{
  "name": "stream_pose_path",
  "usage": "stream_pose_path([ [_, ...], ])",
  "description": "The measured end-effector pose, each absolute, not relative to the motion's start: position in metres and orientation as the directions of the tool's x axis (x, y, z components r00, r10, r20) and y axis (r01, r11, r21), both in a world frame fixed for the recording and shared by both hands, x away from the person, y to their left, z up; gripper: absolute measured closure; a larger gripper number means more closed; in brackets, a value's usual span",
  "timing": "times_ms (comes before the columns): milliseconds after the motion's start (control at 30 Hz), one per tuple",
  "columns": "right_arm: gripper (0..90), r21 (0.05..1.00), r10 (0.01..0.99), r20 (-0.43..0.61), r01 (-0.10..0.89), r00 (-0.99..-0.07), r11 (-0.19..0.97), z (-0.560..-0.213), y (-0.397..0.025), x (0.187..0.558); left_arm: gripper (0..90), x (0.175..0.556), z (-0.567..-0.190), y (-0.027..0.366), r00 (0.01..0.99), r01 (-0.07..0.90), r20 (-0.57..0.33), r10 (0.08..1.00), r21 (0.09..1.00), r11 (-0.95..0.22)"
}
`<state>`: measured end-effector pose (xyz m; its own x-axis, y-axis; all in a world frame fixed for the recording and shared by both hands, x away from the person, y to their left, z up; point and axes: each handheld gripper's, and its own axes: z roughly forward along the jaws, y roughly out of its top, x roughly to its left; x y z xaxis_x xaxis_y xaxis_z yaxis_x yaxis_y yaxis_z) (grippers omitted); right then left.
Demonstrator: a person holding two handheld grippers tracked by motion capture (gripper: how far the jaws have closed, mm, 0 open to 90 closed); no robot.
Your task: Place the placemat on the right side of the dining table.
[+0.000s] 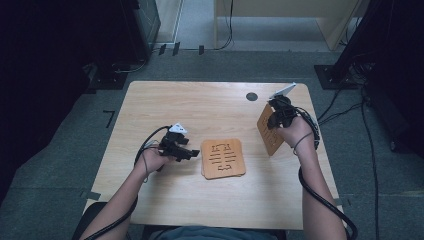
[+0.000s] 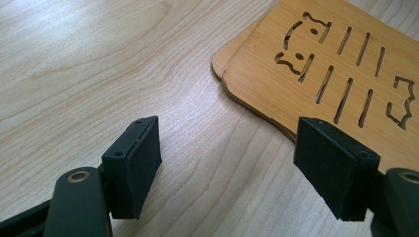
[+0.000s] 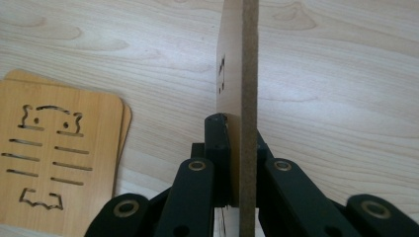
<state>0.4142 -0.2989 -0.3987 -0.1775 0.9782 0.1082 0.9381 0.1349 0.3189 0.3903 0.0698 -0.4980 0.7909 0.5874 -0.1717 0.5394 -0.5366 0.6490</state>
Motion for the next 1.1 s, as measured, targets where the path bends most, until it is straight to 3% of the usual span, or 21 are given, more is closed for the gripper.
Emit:
stream_pose_path([
  [567,87.5,0.327,0.986,0.106,0.941,-0.129,0.088,-0.395,-0.315,0.43,25.1,0.386,-0.502,0.066,0.802,0.53,-0.162,0.575,0.636,-0.56],
  [733,87.5,0.343,0.993,0.059,0.937,-0.098,0.072,-0.392,-0.321,0.437,25.1,0.387,-0.502,0.067,0.794,0.542,-0.176,0.582,0.639,-0.546],
  [1100,87.5,0.345,0.997,0.078,0.938,0.007,-0.033,-0.394,-0.336,0.454,24.9,0.387,-0.502,0.068,0.796,0.537,-0.17,0.581,0.64,-0.549],
])
